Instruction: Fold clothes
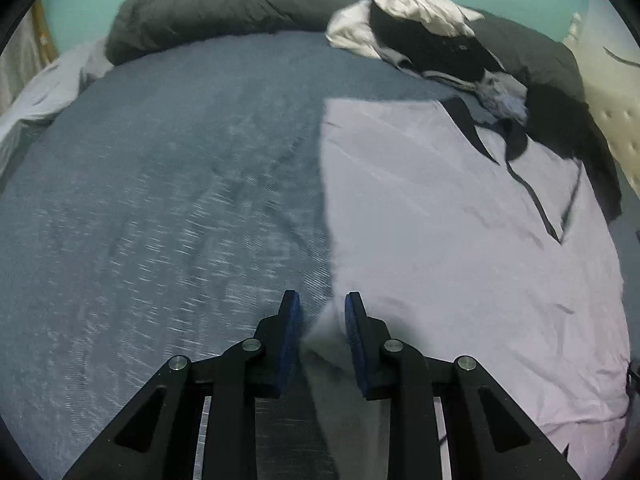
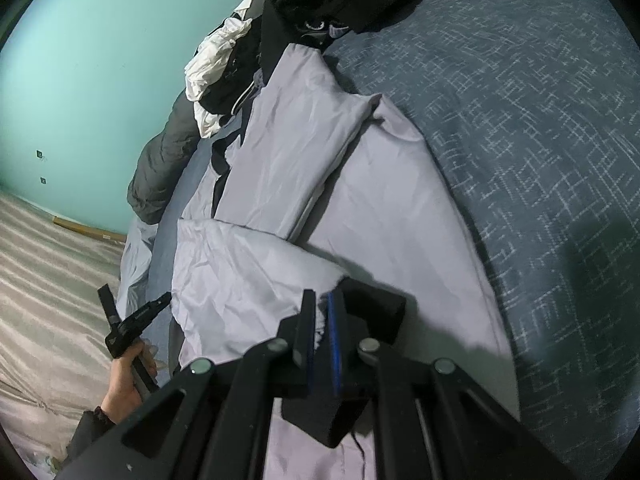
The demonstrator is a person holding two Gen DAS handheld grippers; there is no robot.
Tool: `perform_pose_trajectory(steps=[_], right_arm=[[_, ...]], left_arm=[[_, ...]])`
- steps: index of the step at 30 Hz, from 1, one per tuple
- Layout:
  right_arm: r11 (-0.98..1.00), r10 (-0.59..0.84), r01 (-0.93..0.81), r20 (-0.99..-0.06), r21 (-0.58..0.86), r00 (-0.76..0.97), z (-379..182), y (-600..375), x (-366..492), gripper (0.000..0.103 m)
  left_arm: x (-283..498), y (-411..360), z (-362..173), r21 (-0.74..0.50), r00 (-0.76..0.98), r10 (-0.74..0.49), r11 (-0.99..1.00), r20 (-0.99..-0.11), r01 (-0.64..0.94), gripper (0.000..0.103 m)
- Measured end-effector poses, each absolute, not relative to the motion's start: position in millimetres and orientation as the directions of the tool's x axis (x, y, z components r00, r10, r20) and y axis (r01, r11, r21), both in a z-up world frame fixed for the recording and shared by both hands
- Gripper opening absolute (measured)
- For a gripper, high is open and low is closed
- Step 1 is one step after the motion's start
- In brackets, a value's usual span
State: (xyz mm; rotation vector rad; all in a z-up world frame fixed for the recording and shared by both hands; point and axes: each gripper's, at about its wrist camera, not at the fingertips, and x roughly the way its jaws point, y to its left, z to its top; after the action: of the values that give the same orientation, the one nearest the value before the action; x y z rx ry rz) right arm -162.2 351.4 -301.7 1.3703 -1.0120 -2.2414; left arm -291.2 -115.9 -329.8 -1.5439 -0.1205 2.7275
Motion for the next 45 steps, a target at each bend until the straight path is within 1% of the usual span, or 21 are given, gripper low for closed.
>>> perform_pose_trajectory(steps=[2, 5, 9, 12, 14, 15, 16, 23, 26, 27, 28, 30, 35, 39, 45], right_arm=[[-0.698, -0.598, -0.08, -0.641, 0.712, -0.482, -302, 350, -162, 0.007], [-0.7, -0.593, -0.088, -0.645, 0.709, -0.481, -304, 351, -162, 0.007], [-0.696, -0.579, -0.113, -0.648, 0.709, -0.495, -305, 358, -161, 0.007], [-0.712, -0.544, -0.144, -0.67, 0.687, -0.506, -305, 363, -162, 0.008], [-0.733, -0.515, -0.154, -0.689, 0.662, -0.51, -304, 366, -162, 0.023], [-0.741, -0.497, -0.162, -0.695, 0.651, -0.52, -303, 368, -161, 0.035], [-0.744, -0.488, -0.168, -0.698, 0.646, -0.524, -303, 370, -160, 0.037], [-0.751, -0.51, -0.167, -0.722, 0.639, -0.467, -313, 363, -162, 0.037], [-0.759, -0.512, -0.153, -0.725, 0.633, -0.46, -312, 360, -161, 0.025], [-0.748, -0.523, -0.157, -0.718, 0.645, -0.459, -313, 362, -161, 0.012], [-0.737, -0.535, -0.16, -0.711, 0.657, -0.457, -315, 363, -161, 0.008], [-0.716, -0.55, -0.169, -0.697, 0.677, -0.46, -316, 367, -160, 0.006], [-0.729, -0.508, -0.167, -0.688, 0.664, -0.518, -302, 376, -154, 0.005], [-0.735, -0.481, -0.175, -0.686, 0.655, -0.546, -297, 382, -151, 0.005], [-0.729, -0.484, -0.181, -0.685, 0.66, -0.545, -300, 384, -149, 0.005]], left_arm=[[-293, -113, -339, -0.066, -0.495, 0.042, -0.997, -0.868, 0.031, 0.026], [-295, -116, -347, -0.094, -0.481, 0.055, -0.994, -0.875, 0.056, 0.026], [-285, -116, -336, -0.108, -0.51, 0.068, -0.993, -0.857, 0.05, 0.026], [-282, -118, -335, -0.108, -0.504, 0.069, -0.993, -0.861, 0.047, 0.026], [-281, -121, -333, -0.112, -0.51, 0.067, -0.992, -0.858, 0.058, 0.026], [-281, -121, -333, -0.112, -0.514, 0.064, -0.992, -0.855, 0.064, 0.026], [-279, -124, -331, -0.112, -0.517, 0.061, -0.991, -0.854, 0.068, 0.026], [-282, -117, -337, -0.097, -0.503, 0.051, -0.993, -0.863, 0.065, 0.026], [-284, -115, -340, -0.093, -0.499, 0.048, -0.994, -0.865, 0.066, 0.026], [-285, -116, -340, -0.093, -0.499, 0.047, -0.994, -0.865, 0.066, 0.026], [-285, -116, -340, -0.092, -0.499, 0.047, -0.994, -0.865, 0.065, 0.026], [-283, -116, -339, -0.087, -0.499, 0.045, -0.994, -0.865, 0.062, 0.026], [-282, -119, -333, -0.066, -0.516, 0.019, -0.995, -0.856, 0.073, 0.027], [-279, -132, -329, -0.085, -0.524, 0.01, -0.989, -0.852, 0.119, 0.026], [-276, -137, -327, -0.104, -0.533, 0.03, -0.988, -0.846, 0.11, 0.026]])
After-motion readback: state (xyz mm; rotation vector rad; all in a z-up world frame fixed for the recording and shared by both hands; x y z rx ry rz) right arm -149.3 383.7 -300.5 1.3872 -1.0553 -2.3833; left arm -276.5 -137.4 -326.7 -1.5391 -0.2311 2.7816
